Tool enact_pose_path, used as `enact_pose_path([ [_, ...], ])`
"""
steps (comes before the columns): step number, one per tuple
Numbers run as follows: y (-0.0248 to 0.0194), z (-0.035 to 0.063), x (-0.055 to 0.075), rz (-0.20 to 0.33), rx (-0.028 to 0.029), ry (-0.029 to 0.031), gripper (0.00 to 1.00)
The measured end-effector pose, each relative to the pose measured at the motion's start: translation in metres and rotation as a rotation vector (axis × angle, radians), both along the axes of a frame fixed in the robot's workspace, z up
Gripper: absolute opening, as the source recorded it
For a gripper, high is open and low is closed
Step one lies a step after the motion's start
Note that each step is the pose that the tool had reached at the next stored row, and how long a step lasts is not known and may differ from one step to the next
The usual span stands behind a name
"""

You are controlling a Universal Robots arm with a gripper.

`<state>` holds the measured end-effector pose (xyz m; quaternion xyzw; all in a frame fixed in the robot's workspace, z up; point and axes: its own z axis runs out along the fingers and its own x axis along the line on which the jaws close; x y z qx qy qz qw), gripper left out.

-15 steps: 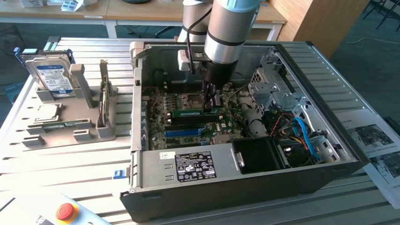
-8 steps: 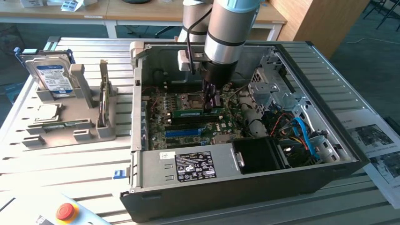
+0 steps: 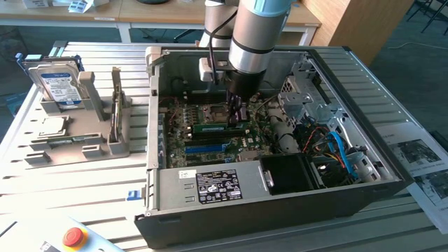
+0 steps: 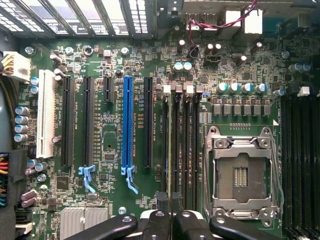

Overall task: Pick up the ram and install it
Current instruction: 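Insert the ram into the slot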

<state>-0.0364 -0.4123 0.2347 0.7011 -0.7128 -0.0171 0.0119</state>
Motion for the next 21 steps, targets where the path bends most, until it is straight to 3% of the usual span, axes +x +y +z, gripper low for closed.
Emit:
enact_pose_path([
  [21, -0.0011, -0.0018, -0.0005, 0.000, 0.0017, -0.0011, 0.12],
])
